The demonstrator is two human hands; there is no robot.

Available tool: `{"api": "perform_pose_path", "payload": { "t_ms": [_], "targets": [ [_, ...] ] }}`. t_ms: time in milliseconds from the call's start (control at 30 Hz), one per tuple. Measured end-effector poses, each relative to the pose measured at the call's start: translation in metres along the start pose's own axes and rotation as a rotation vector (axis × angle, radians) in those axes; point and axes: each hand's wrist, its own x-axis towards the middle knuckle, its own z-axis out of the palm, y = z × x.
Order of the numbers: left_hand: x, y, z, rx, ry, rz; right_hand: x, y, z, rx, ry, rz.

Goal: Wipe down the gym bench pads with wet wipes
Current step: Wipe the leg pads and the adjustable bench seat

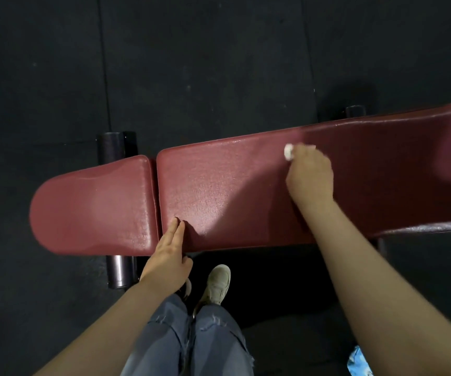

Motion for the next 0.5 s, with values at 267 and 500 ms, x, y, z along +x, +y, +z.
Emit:
{"api": "perform_pose_path", "payload": {
  "t_ms": [267, 500],
  "targets": [
    [0.001, -0.006, -0.008, 0.016, -0.030, 0.075, -0.145, 0.019, 0.001, 0.022, -0.167, 0.089],
    [0.004, -0.021, -0.015, 0.138, -0.052, 0.177, 0.041, -0.036, 0.014, 0.012, 0.067, -0.023]
  ]
}}
